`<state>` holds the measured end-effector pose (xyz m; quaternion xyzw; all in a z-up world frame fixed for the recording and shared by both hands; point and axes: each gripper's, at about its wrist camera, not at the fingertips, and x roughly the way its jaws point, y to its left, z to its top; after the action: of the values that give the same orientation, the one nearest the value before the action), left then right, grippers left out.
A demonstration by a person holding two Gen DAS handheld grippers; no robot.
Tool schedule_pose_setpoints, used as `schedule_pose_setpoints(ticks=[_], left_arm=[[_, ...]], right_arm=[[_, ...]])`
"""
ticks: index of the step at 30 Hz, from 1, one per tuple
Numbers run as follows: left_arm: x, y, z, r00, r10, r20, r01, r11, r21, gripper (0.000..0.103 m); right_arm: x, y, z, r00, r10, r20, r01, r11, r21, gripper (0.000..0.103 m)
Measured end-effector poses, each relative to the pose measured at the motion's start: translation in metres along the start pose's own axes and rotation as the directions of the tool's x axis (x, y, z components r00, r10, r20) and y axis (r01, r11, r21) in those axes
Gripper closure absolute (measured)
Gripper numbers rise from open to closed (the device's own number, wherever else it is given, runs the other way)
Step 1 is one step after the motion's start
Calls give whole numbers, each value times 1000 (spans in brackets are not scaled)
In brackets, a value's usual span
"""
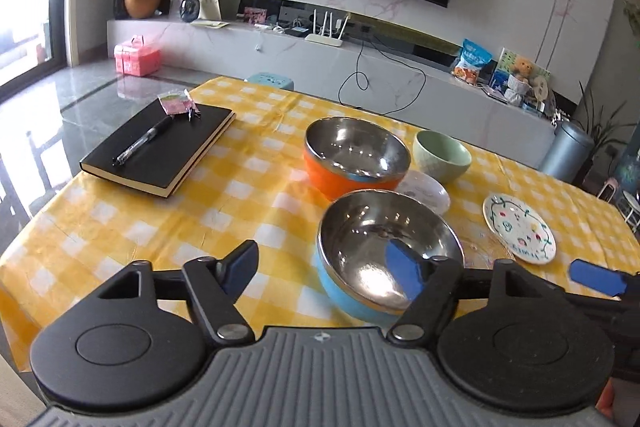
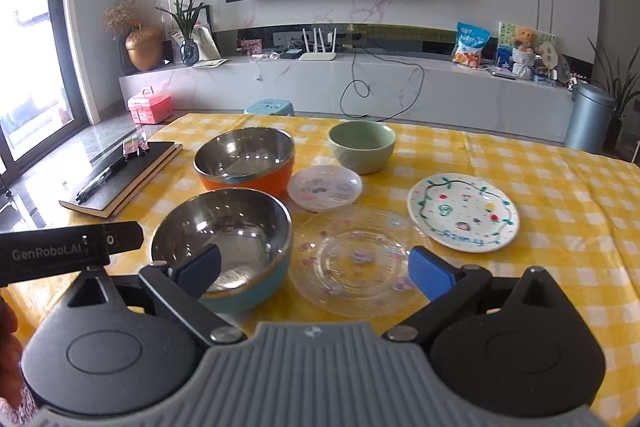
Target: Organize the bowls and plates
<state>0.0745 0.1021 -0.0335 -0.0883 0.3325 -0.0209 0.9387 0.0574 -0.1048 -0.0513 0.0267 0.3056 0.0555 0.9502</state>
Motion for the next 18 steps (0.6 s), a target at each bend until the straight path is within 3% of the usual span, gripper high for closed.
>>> schedule_pose_setpoints(ticks=[3, 5, 8, 18], left_arm=[[12, 0, 6, 999, 34, -12, -34, 999, 21, 22], [22, 5, 11, 998, 5, -58, -6, 1000, -30, 31], [40, 14, 18, 990, -47, -131, 32, 993, -115, 44], [78, 11, 17, 976, -61, -209, 37, 993, -116, 67]], right_arm=[[17, 6, 7, 1000, 19, -24, -19, 1000, 17, 21], [28, 8, 10, 998, 37, -47, -35, 999, 38, 25], [45, 10, 14, 996, 48, -80, -43, 997, 66, 38], [82, 2, 16, 982, 56, -182, -26, 986, 164, 70]])
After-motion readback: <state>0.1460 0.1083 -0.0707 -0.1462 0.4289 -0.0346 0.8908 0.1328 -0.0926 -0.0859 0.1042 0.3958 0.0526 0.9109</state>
